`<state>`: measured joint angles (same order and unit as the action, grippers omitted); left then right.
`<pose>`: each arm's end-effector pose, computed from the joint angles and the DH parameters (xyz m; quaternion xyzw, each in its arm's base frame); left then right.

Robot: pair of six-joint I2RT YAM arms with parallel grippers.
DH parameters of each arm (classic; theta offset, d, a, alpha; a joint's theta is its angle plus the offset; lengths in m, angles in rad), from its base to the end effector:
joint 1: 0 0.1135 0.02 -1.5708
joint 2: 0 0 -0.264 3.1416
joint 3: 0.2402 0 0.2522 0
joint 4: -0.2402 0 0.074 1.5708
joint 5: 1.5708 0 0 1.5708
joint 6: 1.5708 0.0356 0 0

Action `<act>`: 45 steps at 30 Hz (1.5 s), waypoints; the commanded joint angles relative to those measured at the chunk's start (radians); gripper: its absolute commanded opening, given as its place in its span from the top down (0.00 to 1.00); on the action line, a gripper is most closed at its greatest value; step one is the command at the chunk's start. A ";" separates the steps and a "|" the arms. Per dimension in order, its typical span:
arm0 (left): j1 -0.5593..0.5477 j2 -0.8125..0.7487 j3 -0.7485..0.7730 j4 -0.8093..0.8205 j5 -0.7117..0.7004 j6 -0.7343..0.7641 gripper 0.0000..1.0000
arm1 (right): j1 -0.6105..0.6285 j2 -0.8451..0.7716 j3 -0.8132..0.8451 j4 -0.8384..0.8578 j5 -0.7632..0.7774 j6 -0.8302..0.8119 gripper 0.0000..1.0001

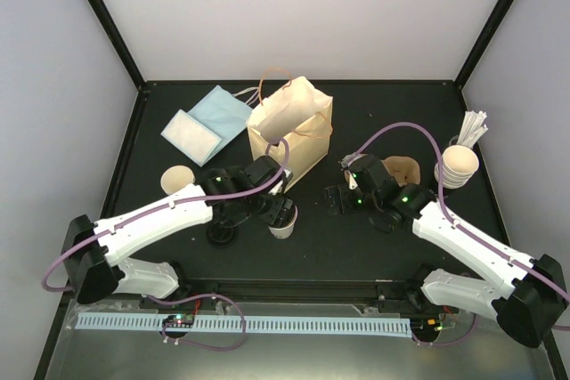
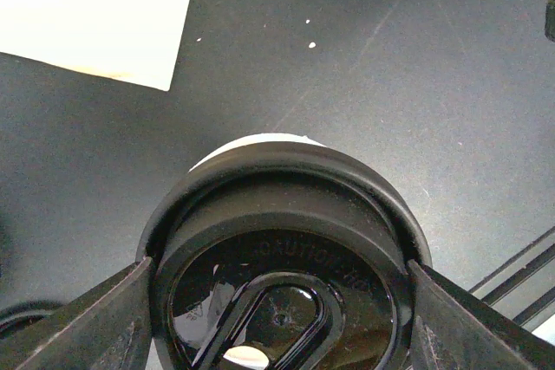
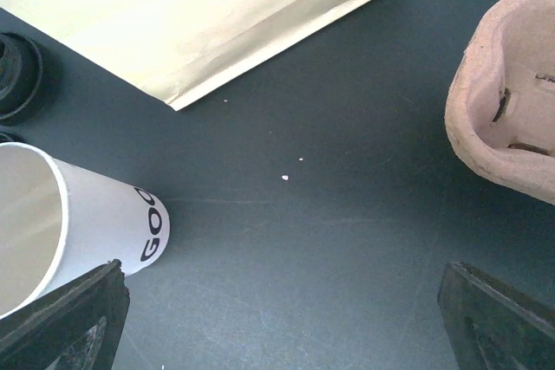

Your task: Pack the takeout coffee

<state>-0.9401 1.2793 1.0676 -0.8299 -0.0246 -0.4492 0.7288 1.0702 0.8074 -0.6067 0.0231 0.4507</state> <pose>0.1490 -0.2026 0.2790 0.2314 0.9370 -0.1583 0.2085 0.1618 0.1433 0.2557 -0.1262 0.9306 0.1820 0.2915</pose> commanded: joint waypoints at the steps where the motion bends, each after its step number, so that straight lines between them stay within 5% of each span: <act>1: -0.019 0.038 0.066 -0.024 -0.037 0.035 0.41 | -0.004 -0.017 0.012 0.008 -0.006 -0.004 0.00; 28: -0.068 0.118 0.187 -0.144 -0.105 0.043 0.43 | -0.004 -0.007 0.018 0.007 -0.007 -0.015 0.00; 45: -0.068 0.149 0.136 -0.150 -0.139 0.012 0.42 | -0.003 -0.007 0.021 0.003 -0.013 -0.020 0.00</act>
<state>-1.0035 1.4044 1.2053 -0.9939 -0.1669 -0.4278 0.7288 1.0702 0.8074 -0.6067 0.0174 0.4435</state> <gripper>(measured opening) 0.759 0.999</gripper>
